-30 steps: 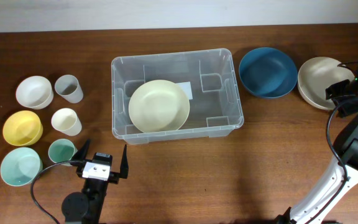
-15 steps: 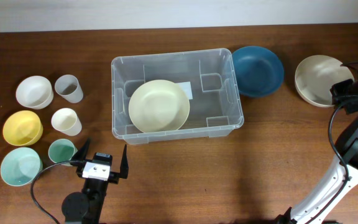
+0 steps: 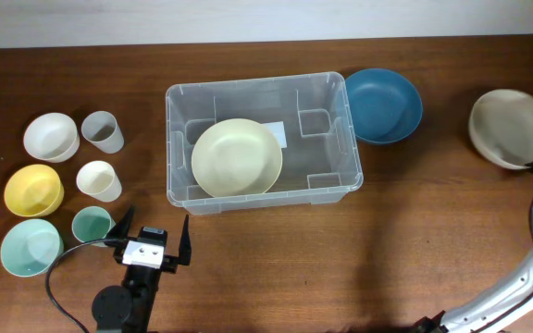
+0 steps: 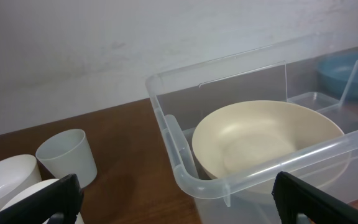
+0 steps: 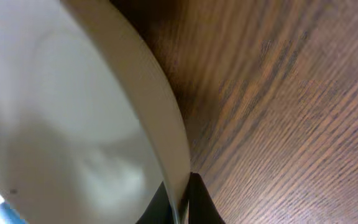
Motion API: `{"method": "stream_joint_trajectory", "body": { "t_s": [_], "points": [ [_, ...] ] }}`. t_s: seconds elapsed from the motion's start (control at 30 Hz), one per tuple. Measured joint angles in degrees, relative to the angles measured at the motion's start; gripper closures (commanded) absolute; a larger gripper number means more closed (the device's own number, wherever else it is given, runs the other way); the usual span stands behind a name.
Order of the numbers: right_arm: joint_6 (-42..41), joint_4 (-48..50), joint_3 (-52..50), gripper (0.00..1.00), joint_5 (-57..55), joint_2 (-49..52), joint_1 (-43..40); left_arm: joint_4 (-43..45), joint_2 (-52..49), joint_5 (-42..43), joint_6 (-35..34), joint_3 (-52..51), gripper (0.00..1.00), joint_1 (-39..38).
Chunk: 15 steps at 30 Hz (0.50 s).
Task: Pack container
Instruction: 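Lift the cream bowl and stack it onto the bowl in the bin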
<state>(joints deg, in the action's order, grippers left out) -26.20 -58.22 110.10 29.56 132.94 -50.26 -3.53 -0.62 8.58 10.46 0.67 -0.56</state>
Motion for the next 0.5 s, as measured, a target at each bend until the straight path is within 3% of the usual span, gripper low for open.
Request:
{"method": "stream_joint_trajectory", "body": {
  "t_s": [0.27,0.37,0.5],
  "points": [
    [10.5,-5.9,-0.6,0.96,13.2,-19.5,4.9,0.0,0.0,0.0,0.0,0.0,0.0,0.0],
    [14.6,-9.4,-0.4,0.96,17.2,-29.4,13.0,0.0,0.0,0.0,0.0,0.0,0.0,0.0],
    [17.9,-11.6,-0.3,0.96,18.4,-34.7,27.2,0.0,0.0,0.0,0.0,0.0,0.0,0.0]
  ]
}}
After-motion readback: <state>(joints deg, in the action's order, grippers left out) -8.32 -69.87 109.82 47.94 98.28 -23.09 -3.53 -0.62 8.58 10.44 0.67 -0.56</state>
